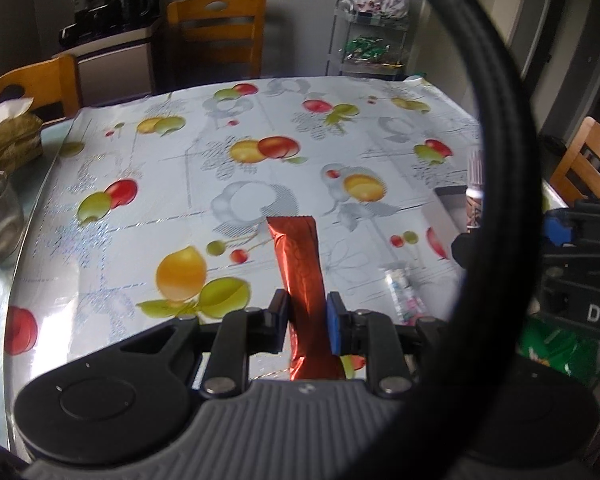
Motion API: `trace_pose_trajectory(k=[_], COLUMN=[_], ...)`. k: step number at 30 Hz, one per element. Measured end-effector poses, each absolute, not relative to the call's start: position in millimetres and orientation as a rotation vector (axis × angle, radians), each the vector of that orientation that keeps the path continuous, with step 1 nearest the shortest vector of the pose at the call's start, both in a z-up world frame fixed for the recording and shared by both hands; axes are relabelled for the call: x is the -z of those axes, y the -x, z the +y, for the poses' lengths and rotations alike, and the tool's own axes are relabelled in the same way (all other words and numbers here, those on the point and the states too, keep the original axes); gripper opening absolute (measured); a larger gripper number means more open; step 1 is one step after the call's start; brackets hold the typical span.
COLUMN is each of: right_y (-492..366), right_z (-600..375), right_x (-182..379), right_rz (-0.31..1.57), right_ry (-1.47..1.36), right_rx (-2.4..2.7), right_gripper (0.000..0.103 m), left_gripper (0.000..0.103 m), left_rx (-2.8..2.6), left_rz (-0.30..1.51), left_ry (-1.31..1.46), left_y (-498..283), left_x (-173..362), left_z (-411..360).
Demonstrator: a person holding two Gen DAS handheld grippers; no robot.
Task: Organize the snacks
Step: 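Lift and carry the red bar and brown tube over the white box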
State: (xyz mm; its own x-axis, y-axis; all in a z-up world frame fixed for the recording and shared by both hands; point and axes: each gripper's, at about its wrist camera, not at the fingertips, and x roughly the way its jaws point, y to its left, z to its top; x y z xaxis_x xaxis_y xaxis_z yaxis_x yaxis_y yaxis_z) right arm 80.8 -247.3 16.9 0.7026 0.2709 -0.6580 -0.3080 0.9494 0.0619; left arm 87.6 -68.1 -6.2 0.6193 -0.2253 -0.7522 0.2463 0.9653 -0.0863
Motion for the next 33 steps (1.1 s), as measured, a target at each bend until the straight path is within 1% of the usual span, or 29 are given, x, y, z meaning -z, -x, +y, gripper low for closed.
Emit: trace_pose_trajectory(k=[10,33], right_y=[-67,-47], right_z=[-286,-366], right_x=[-29,-35], right_rz=[0.682,0.655], right_ry=[0.034,-0.012], right_rx=[-0.235,-0.054], right_gripper=[0.025,0.025], left_gripper=[0.017,0.017], left_rx=[0.346,0.504], left_rz=[0.832,0.809], left_ry=[-0.049,-0.094], left_y=[-85,-94], left_x=[-10,-18], left_z=[-105,-190])
